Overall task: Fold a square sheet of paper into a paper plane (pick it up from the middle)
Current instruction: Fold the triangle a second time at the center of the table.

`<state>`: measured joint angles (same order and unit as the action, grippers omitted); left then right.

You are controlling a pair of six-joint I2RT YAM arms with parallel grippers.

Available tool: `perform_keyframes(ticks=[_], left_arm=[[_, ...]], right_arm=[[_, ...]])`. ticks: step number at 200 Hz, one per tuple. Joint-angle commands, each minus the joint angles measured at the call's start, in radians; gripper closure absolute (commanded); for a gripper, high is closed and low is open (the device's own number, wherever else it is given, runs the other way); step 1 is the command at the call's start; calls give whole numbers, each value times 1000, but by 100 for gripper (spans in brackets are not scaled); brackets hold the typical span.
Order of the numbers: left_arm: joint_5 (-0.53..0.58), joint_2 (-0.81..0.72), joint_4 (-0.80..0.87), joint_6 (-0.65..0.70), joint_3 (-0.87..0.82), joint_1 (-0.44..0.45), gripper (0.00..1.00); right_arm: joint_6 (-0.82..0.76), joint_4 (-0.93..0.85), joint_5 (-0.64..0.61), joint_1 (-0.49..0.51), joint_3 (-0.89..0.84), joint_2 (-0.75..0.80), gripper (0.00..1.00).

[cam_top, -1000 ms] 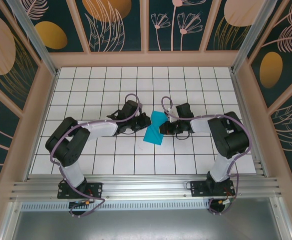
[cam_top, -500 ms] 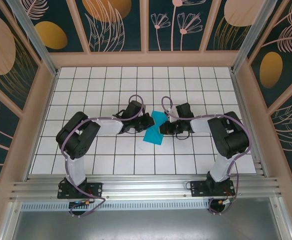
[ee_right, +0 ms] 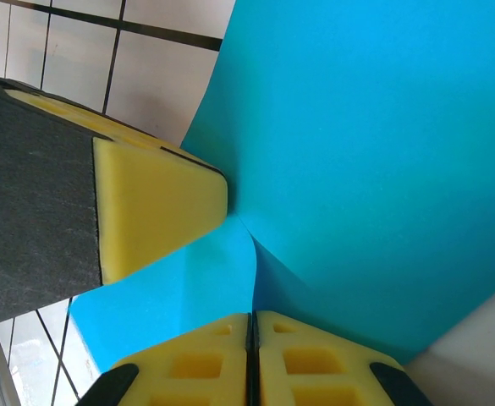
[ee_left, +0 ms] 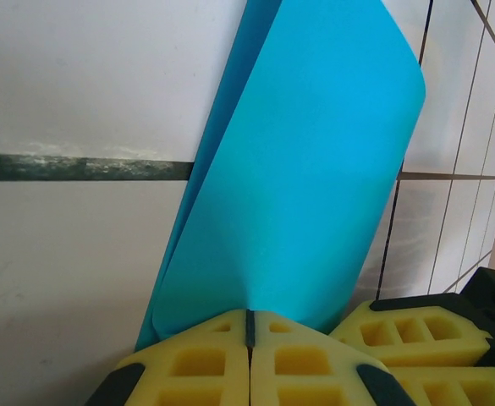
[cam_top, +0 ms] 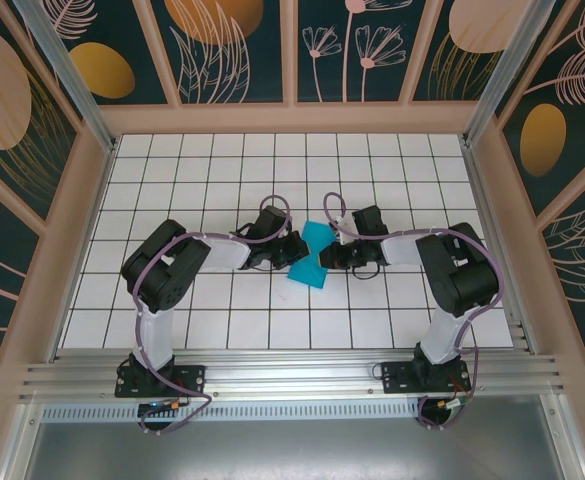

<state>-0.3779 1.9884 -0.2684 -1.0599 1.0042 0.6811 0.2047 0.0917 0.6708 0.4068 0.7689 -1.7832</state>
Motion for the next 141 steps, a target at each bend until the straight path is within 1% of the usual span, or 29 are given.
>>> perform_keyframes(ticks=[1,15,26,39,54,81,99,116,124,141], left_arm=[[29,33,1,-9,-23,4,92],[28,39,0,-7,-25,4,92],[30,39,2,-5,-25,5,93],[34,38,9,0,-26,3,93],[37,38,14,2,-26,3,93],[40,38,13,4,-27,4,93],[40,38,14,6,-26,3,94],[39,39,14,5,-24,4,94],[38,41,15,7,-23,3,93],[39,39,16,7,-25,4,93]], right_arm=[[-12,-33,-65,-6,25,-44,86],[-4,-53,-68,-6,44,-28,84],[6,-81,-85,-6,61,-6,80],[17,-109,-109,-6,78,41,78],[34,-146,-135,-9,94,99,71],[76,-180,-133,-12,98,188,64],[104,-179,-77,-3,91,219,65],[125,-165,-4,25,82,238,68],[130,-168,13,44,81,240,71],[146,-176,42,75,82,227,82]])
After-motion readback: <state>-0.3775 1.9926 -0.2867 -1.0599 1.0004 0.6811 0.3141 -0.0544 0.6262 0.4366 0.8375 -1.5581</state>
